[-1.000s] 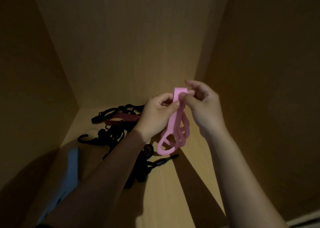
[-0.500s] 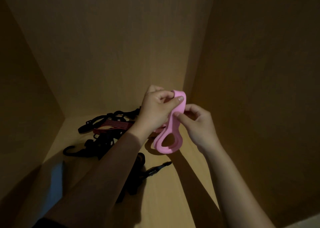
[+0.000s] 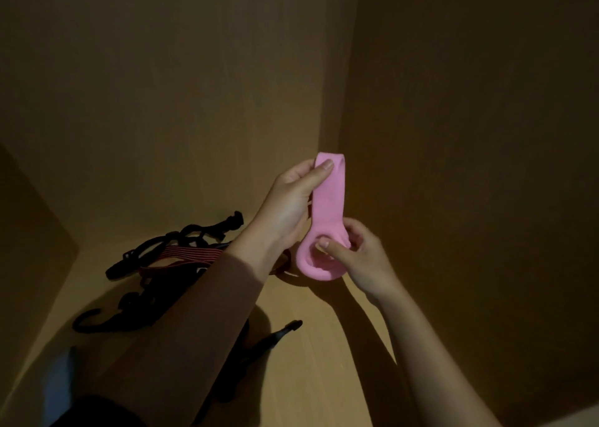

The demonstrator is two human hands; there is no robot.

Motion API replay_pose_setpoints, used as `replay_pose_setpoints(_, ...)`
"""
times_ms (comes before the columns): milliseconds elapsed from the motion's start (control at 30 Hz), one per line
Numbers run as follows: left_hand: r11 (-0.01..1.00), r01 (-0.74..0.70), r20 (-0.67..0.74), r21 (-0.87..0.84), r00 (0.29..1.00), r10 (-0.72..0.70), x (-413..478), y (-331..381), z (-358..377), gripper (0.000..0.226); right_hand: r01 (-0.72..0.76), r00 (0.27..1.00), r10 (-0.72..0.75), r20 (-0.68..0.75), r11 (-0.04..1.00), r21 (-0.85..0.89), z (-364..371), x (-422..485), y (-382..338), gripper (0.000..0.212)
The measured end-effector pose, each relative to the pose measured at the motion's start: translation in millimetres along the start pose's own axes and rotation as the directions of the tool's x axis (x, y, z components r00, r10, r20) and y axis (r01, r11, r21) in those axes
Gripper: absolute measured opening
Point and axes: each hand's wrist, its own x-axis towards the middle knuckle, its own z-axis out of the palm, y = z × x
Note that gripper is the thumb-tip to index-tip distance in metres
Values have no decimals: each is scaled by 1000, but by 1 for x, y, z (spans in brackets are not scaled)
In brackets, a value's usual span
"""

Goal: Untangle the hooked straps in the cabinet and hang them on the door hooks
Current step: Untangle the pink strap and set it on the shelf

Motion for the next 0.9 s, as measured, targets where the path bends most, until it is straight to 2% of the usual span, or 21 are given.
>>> replay_pose_setpoints(67, 998, 43, -34, -37, 998, -45, 14, -6, 0, 15, 4, 1000, -4, 2, 1000, 8, -5, 0, 6, 17)
replay_pose_setpoints(167, 992, 121, -130, -37, 984, -125, 39, -24, -6, 28, -56, 998, 55, -32, 998, -16, -12, 1, 17, 12)
replay_pose_setpoints(233, 977, 211, -171, -23, 962, -212, 51, -42, -11, 32, -145, 985, 141, -97, 989, -39, -15, 4, 25, 10)
replay_pose_setpoints(300, 957, 288, -195, -12, 938, -285, 59, -64, -15, 32, -258, 959, 247, -138, 964, -68, -19, 6, 32, 12)
replay_pose_setpoints(400, 932, 358, -249, 51, 909, -335, 66, -93, -17, 32, -413, 910, 405, -83, 900, -141, -25, 9, 46, 24)
replay_pose_setpoints(467, 918, 385, -281, 96, 895, -346, 72, -109, -20, 31, -456, 890, 442, -113, 871, -184, -26, 11, 56, 29)
replay_pose_setpoints(533, 898, 400, -309, 181, 890, -334, 80, -124, -26, 25, -411, 910, 361, -206, 850, -329, -26, 13, 68, 30)
replay_pose_setpoints(633, 784, 391, -334, 483, 909, -248, 93, -147, -39, 7, -349, 923, 212, -323, 813, -465, -20, 10, 80, 34)
replay_pose_setpoints(700, 617, 358, -332, 701, 929, -162, 92, -154, -38, 16, -334, 915, 151, -374, 804, -492, -16, 8, 85, 28)
replay_pose_setpoints(767, 463, 293, -294, 837, 953, -73, 88, -154, -32, 27, -339, 912, 128, -390, 771, -539, -15, 11, 87, 22)
replay_pose_setpoints(833, 406, 243, -264, 881, 964, -3, 86, -154, -32, 37, -351, 913, 124, -388, 722, -596, -16, 13, 85, 22)
replay_pose_setpoints(900, 392, 238, -274, 889, 961, 36, 87, -151, -35, 46, -339, 920, 93, -381, 676, -655, -17, 13, 82, 23)
